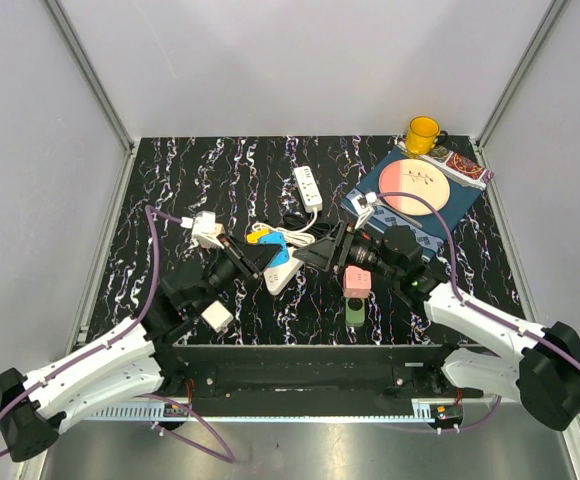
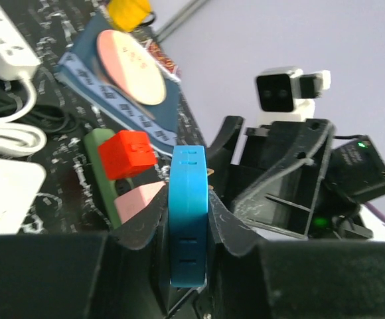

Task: Insert the plug
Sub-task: Adjust the plug.

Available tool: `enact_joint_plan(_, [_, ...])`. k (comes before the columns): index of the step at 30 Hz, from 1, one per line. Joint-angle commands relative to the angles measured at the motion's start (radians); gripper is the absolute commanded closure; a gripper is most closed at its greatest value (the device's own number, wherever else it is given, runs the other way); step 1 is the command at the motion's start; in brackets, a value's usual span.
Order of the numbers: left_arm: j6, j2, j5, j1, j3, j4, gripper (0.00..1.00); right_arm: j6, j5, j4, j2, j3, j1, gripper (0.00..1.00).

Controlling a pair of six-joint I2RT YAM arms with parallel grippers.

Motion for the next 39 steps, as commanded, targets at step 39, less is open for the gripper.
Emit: enact_joint_plan(39, [-0.067, 0.088, 0.220, 0.029, -0.027, 0.449, 1.00, 0.108, 0.007, 0.258, -0.074, 0.002, -0.009, 0.70])
